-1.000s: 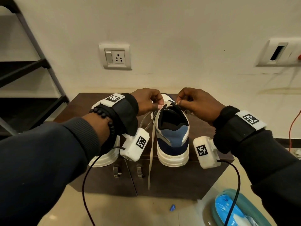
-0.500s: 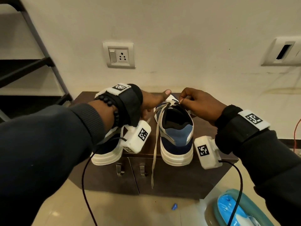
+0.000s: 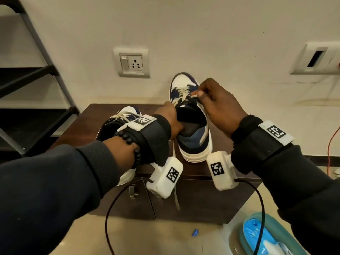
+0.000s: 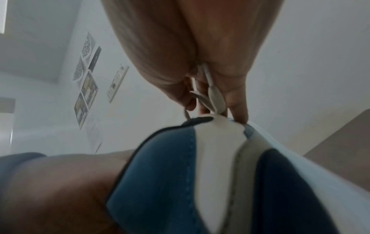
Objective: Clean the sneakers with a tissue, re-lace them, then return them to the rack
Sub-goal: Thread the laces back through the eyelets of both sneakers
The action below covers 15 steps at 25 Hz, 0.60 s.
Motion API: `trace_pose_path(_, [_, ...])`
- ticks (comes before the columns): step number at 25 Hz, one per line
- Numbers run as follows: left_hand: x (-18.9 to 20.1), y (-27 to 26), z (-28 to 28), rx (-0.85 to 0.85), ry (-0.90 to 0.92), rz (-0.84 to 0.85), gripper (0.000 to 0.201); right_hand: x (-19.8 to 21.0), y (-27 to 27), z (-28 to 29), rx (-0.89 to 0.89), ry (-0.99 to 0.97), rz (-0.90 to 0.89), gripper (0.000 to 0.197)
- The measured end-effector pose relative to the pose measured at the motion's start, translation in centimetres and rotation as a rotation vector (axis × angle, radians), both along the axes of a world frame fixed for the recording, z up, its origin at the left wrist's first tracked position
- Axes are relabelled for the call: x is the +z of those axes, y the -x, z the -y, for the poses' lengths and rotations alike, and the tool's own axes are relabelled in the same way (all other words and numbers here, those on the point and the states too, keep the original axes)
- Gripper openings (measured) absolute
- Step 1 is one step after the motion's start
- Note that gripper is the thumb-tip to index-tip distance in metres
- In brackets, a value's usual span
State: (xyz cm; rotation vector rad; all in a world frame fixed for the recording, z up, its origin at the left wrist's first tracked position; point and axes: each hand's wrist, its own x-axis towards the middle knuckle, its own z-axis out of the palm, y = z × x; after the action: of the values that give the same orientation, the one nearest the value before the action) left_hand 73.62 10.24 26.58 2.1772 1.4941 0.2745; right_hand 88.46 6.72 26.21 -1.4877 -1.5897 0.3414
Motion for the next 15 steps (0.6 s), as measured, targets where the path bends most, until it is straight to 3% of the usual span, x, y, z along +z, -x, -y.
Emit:
trace_pose_path(2, [-0.7,0.2,0.4,0.062,-0.209,0.122,0.049,-0.4,0.1,0.0,-0.008,-0.02,-0.049,0.017])
trace_pose_path(5, [-1.9,0.1,1.3,0.054,-0.403,0.301,0.046,-0.9,-0.3,0.2,0.056,0.031,-0.216,0.019])
trace_pose_path(9, [-2.3,1.0,1.1,0.029,-0.579,0.376,0.047,-0.4,-0.6,0.8,0.16,-0.048,-0.464,0.019])
trace_pose_path(12, [-2.5,2.0,0.8,-0.053,-0.615,0.36,0.064,-1.0,-0.5,0.5,0.163,-0.077,-0.467,0.016])
trace_pose_path(15, [-2.4,1.9,1.1,-0.025,-0.548,0.324,0.081,-1.7,0.4,0.3,0.144,-0.07,-0.467,0.017])
